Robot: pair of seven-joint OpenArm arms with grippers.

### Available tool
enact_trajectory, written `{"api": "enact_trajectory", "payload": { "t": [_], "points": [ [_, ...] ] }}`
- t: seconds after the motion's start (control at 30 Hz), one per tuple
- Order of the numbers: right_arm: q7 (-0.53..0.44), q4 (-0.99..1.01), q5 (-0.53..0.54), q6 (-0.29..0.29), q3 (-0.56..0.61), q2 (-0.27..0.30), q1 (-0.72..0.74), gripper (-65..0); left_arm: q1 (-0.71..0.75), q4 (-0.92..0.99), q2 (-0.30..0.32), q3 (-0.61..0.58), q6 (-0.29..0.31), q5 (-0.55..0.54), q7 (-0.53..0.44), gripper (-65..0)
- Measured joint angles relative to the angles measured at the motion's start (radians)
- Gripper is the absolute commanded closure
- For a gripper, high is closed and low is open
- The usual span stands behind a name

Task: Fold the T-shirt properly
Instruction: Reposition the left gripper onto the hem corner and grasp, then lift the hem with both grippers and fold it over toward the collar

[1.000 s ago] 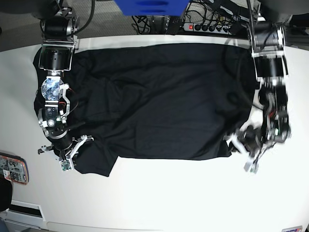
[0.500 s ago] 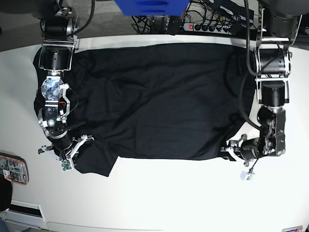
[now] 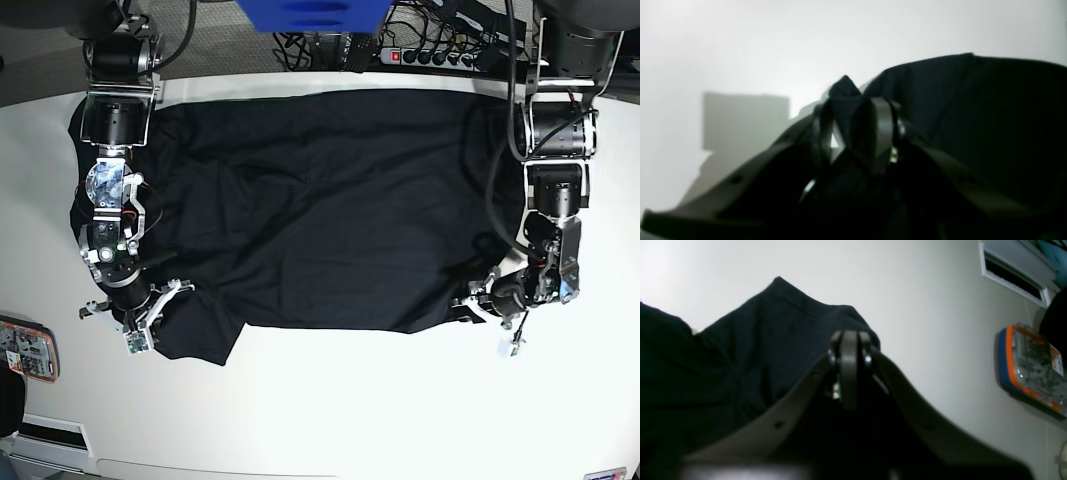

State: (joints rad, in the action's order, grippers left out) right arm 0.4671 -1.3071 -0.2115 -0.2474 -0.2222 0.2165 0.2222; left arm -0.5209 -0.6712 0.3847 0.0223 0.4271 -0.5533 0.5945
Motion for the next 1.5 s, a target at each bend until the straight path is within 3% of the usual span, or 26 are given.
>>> {"api": "enact_trajectory", "payload": {
  "t": [0.27, 0.3, 0.37, 0.5, 0.8, 1.0, 1.07, 1.2, 1.3, 1.5],
  "points": [
    [0.0, 0.0, 0.0, 0.0, 0.0, 0.0, 0.0, 0.0, 0.009, -0.004, -0.013, 0.0, 0.0, -0.005, -0.015, -16.6],
    [0.0, 0.0, 0.0, 0.0, 0.0, 0.0, 0.0, 0.0, 0.01, -0.004, -0.013, -0.006, 0.0, -0.005, -0.02, -13.4],
    [0.0, 0.0, 0.0, 0.0, 0.002, 0.0, 0.0, 0.0, 0.01, -0.004, -0.008, -0.077, -0.001, -0.002, -0.073, -0.7],
    [0.0, 0.0, 0.0, 0.0, 0.002, -0.001, 0.0, 0.0, 0.012, -0.005, -0.01, -0.203, 0.0, -0.009, -0.172, 0.0],
    [0.03, -0.007, 0.0, 0.0, 0.002, 0.0, 0.0, 0.0, 0.03, -0.023, -0.003, -0.085, -0.007, 0.001, -0.137, 0.0],
    [0.023, -0.113, 0.0, 0.003, -0.002, 0.002, -0.047, 0.0, 0.268, -0.436, 0.04, -0.07, -0.012, 0.014, -0.117, 0.0],
    [0.03, -0.127, -0.003, 0.0, 0.0, 0.002, -0.079, 0.0, 0.328, -0.546, 0.05, -0.075, -0.043, 0.009, -0.115, 0.0],
    [0.061, -0.149, -0.004, -0.004, -0.005, 0.002, -0.117, 0.0, 0.384, -0.649, 0.075, -0.073, -0.108, 0.003, -0.123, 0.0],
    [-0.003, -0.192, 0.01, -0.005, -0.05, -0.002, -0.141, 0.0, 0.443, -0.717, 0.098, -0.06, -0.113, 0.009, -0.119, 0.0],
    [0.06, -0.206, -0.007, -0.001, -0.113, 0.002, -0.231, 0.0, 0.578, -0.883, 0.082, 0.099, -0.106, 0.003, -0.119, 0.0]
  ]
}}
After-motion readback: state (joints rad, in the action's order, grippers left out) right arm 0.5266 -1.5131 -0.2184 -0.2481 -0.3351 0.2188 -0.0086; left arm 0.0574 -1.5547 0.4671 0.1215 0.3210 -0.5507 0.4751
